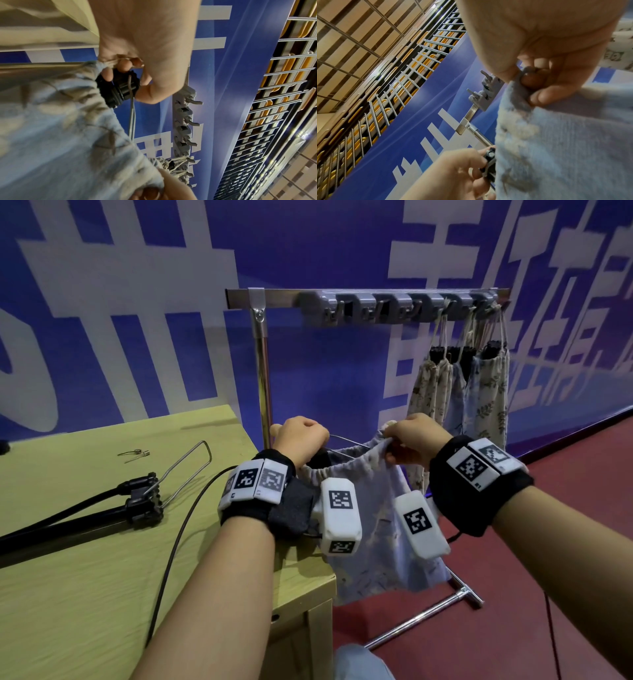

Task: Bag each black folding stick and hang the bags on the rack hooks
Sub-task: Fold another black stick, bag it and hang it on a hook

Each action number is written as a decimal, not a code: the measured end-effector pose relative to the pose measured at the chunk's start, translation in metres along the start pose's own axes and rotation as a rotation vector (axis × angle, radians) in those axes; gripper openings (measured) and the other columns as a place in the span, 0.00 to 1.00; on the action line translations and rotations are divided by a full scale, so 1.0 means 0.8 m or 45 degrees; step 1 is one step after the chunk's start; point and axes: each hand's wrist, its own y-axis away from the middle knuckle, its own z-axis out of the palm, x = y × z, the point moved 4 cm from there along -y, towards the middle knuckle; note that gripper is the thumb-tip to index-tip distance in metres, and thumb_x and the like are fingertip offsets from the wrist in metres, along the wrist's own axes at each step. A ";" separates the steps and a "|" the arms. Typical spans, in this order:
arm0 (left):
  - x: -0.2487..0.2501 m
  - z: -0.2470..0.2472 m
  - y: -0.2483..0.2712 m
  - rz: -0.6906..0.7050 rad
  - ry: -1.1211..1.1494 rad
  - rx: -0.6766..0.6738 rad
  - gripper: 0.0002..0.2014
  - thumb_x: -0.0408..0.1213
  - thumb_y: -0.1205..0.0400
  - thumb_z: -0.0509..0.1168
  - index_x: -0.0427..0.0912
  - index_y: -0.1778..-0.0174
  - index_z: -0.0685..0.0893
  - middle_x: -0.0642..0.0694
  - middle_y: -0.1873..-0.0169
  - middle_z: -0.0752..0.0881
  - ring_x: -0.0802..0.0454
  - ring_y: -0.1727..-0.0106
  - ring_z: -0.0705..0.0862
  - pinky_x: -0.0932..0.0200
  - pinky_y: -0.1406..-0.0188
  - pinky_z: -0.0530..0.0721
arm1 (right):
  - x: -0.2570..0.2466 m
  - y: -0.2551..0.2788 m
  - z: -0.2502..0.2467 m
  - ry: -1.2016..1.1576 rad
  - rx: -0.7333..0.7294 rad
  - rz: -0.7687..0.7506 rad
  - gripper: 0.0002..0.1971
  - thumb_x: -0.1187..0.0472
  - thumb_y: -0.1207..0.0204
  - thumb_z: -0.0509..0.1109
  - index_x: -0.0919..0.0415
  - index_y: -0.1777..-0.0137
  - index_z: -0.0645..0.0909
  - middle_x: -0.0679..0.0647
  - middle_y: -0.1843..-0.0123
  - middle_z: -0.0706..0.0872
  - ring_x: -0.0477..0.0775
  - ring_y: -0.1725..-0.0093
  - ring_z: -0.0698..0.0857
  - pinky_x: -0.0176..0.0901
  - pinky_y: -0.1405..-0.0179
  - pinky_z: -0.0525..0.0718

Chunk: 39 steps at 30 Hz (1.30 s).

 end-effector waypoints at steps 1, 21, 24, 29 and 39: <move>-0.001 0.000 0.000 0.009 -0.016 -0.008 0.13 0.33 0.28 0.61 0.44 0.49 0.84 0.41 0.39 0.72 0.47 0.38 0.69 0.53 0.41 0.81 | 0.000 -0.001 -0.003 -0.035 0.026 -0.002 0.10 0.72 0.21 0.61 0.69 0.65 0.73 0.62 0.74 0.73 0.49 0.92 0.73 0.34 0.88 0.76; -0.008 -0.014 -0.015 -0.017 0.482 0.132 0.10 0.26 0.23 0.58 0.46 0.61 0.79 0.47 0.66 0.78 0.50 0.66 0.76 0.58 0.66 0.74 | 0.039 -0.028 -0.032 0.081 0.124 0.079 0.14 0.53 0.23 0.70 0.60 0.66 0.79 0.55 0.67 0.76 0.51 0.68 0.74 0.41 0.70 0.76; -0.010 -0.013 -0.015 -0.072 0.618 0.112 0.15 0.21 0.20 0.51 0.43 0.62 0.77 0.45 0.69 0.79 0.52 0.70 0.77 0.59 0.67 0.77 | 0.053 -0.033 -0.026 -0.359 0.060 0.197 0.14 0.55 0.20 0.62 0.57 0.67 0.74 0.55 0.70 0.74 0.51 0.73 0.74 0.42 0.68 0.73; -0.010 -0.012 -0.013 -0.076 0.680 0.113 0.17 0.18 0.19 0.47 0.42 0.61 0.76 0.43 0.66 0.82 0.52 0.69 0.80 0.58 0.63 0.82 | 0.050 -0.030 -0.032 -0.538 0.075 0.184 0.16 0.69 0.25 0.58 0.63 0.75 0.75 0.51 0.85 0.74 0.47 0.80 0.72 0.37 0.71 0.70; 0.001 -0.012 -0.005 0.063 0.730 0.134 0.16 0.14 0.22 0.57 0.40 0.65 0.79 0.43 0.66 0.85 0.53 0.65 0.85 0.67 0.75 0.85 | 0.037 -0.023 -0.027 -0.714 0.066 -0.158 0.21 0.84 0.27 0.47 0.64 0.53 0.78 0.53 0.58 0.85 0.47 0.64 0.84 0.29 0.74 0.80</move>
